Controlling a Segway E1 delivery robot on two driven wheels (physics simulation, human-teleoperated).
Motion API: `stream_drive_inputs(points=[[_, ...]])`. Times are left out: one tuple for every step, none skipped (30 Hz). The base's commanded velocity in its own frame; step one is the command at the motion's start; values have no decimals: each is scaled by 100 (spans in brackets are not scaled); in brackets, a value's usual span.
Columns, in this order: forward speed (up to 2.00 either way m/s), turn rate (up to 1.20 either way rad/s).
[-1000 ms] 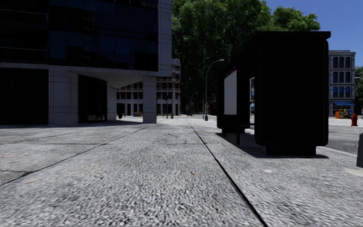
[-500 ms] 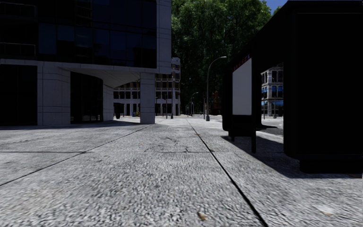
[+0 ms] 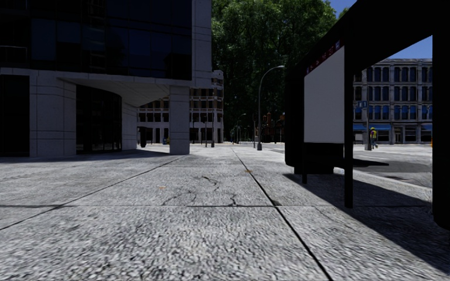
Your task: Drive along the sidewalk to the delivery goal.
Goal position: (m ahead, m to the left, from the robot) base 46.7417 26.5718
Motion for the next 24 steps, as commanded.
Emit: stream_drive_inputs(points=[[200, 0], [200, 0], [200, 0], [200, 0], [200, 0], [200, 0], [200, 0], [200, 0], [200, 0], [200, 0], [200, 0], [200, 0], [200, 0], [200, 0], [200, 0], [200, 0], [200, 0], [200, 0], [200, 0], [200, 0], [200, 0], [200, 0], [200, 0], [200, 0]])
